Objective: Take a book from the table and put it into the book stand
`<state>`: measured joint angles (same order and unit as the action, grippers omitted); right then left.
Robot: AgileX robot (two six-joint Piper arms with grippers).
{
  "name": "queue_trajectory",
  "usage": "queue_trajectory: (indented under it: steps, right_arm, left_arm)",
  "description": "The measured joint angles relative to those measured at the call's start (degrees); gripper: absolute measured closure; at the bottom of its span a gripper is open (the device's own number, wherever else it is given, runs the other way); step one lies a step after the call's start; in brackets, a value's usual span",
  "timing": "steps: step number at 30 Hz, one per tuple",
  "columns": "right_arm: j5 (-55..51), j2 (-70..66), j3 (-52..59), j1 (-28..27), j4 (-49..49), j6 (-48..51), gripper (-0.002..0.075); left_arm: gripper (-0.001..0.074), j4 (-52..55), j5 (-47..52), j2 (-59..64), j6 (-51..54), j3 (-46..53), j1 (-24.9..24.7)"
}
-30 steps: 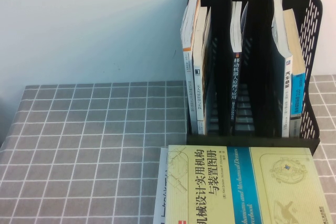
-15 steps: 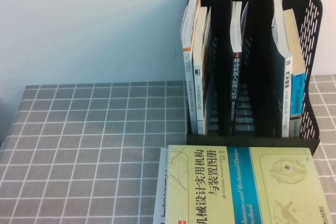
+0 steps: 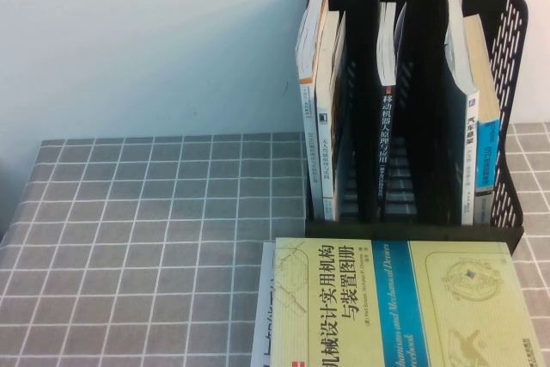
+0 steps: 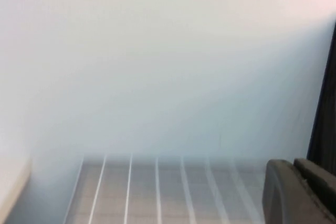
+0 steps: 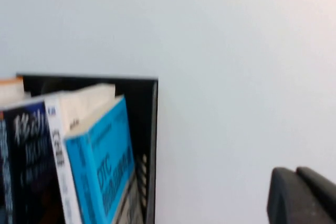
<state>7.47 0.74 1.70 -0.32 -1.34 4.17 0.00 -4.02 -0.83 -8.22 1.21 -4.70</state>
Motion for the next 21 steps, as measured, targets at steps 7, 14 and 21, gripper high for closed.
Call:
queue_trajectory:
  steps: [7,14,21]
  right_arm:
    - [19.7,0.0,0.0,0.0,0.0,0.1,0.0729]
    - [25.7,0.1,0.0,0.0,-5.5,1.9,0.0729]
    - [0.1,0.1,-9.9,0.0,-5.5,5.5,0.0729]
  left_arm:
    - [0.0738,-0.8,-16.5,0.0,-1.2,0.0,0.0]
    - [0.0738,-7.0,-14.1,0.0,-4.9,-1.6,0.0]
    - [0.0738,-6.8,13.2,2.1,-6.1,-17.7,0.1]
